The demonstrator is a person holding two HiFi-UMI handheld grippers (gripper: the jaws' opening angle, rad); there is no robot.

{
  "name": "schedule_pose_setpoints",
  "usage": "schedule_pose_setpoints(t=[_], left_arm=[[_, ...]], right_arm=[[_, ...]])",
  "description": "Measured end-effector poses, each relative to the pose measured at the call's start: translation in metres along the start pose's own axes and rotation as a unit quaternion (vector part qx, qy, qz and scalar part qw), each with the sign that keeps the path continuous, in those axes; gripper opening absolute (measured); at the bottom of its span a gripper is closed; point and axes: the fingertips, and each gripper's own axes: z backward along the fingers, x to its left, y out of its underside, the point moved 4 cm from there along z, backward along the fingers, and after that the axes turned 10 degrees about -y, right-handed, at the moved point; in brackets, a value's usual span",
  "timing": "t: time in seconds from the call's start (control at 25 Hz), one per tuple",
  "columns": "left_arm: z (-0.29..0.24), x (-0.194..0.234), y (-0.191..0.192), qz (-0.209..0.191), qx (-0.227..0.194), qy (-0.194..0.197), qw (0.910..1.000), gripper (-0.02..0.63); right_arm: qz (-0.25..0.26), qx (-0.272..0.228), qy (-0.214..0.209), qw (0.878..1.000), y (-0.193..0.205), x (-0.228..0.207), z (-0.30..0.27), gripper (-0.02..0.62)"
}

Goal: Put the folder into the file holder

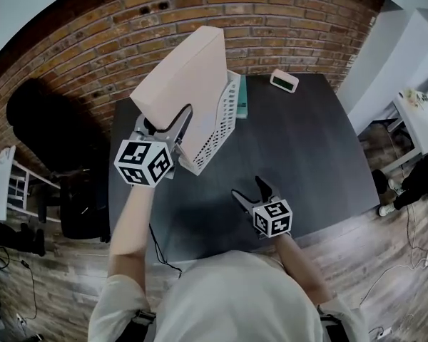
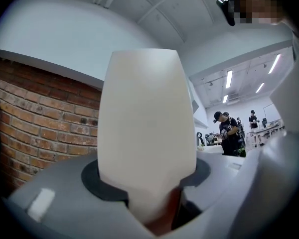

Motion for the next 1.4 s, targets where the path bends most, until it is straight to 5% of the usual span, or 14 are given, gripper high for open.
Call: schedule_pose_setpoints(t=[0.56, 1.08, 1.4], left_arm=[[-0.031, -0.005, 0.032, -0.005, 0.012, 0.01, 0.9999, 0.267], [-0.027, -0.021, 0.136, -0.009, 0.076, -0.014, 0.997, 0.275], [-0.028, -0.022, 0.143, -0.007, 0.084, -0.014, 0.9964, 0.289]], right_arm=[[-0.013, 0.0, 0.01, 1.0, 0.01, -0.001, 0.018, 0.376], [-0.016, 0.005, 0.008, 1.0, 0.012, 0.008, 0.009, 0.376], [-0.015, -0.001, 0.01, 1.0, 0.008, 0.019, 0.013, 0.376]])
